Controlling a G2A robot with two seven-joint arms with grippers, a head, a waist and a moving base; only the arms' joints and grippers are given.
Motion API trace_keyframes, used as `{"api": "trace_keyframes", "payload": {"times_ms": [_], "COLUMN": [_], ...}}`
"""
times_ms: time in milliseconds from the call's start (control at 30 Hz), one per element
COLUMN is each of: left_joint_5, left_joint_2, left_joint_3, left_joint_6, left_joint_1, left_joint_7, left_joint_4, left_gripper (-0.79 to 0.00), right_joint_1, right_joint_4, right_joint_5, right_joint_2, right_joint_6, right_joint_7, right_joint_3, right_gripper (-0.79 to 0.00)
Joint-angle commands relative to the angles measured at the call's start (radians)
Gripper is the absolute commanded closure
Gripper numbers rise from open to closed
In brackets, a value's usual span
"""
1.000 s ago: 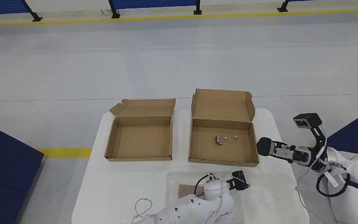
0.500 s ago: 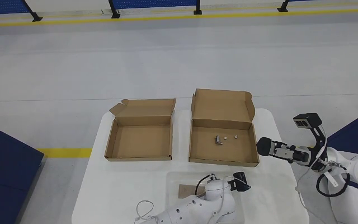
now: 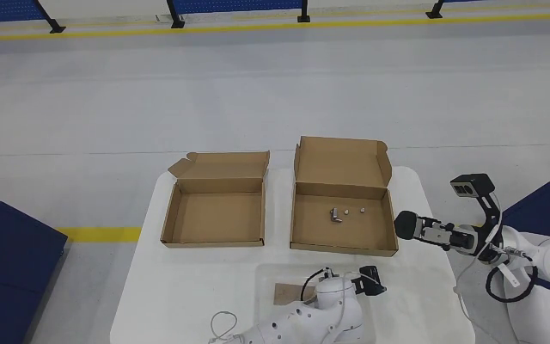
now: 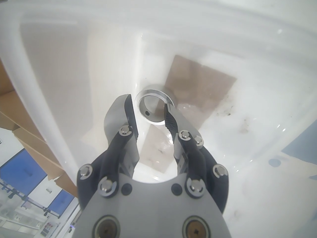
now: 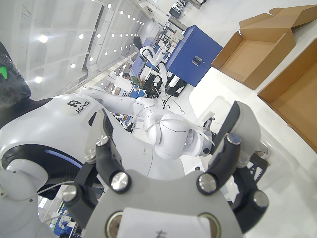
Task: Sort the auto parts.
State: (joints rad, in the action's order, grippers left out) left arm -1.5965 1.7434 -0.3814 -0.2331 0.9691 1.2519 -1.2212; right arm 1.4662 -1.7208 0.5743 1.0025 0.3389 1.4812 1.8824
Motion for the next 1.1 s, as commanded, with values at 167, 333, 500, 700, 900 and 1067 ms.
{"api": "trace_keyframes", "payload": {"times_ms": [167,333,500,700,900,1067], "left_joint_5": [-0.015,-0.025,-0.034,-0.044,-0.048,-0.051], "left_joint_2": [0.006,0.009,0.013,0.016,0.019,0.021], "left_joint_3": [-0.011,-0.02,-0.028,-0.038,-0.05,-0.059], "left_joint_6": [-0.008,-0.015,-0.018,-0.027,-0.041,-0.052], "left_joint_1": [0.01,0.017,0.023,0.032,0.04,0.043], "left_joint_7": [0.0,0.001,0.004,0.009,0.011,0.007], "left_joint_4": [0.002,0.001,0.0,-0.003,0.0,0.004], "left_gripper": [-0.339,-0.382,-0.431,-0.523,-0.582,-0.579], "right_joint_1": [0.0,0.0,0.0,0.0,0.0,0.0], "right_joint_4": [0.0,0.0,0.0,0.0,0.0,0.0], "right_joint_5": [0.0,0.0,0.0,0.0,0.0,0.0], "right_joint_2": [0.0,0.0,0.0,0.0,0.0,0.0], "right_joint_6": [0.0,0.0,0.0,0.0,0.0,0.0], "right_joint_7": [0.0,0.0,0.0,0.0,0.0,0.0], "right_joint_3": [0.0,0.0,0.0,0.0,0.0,0.0], "right_gripper": [-0.785,-0.785,-0.785,-0.785,-0.785,-0.785]}}
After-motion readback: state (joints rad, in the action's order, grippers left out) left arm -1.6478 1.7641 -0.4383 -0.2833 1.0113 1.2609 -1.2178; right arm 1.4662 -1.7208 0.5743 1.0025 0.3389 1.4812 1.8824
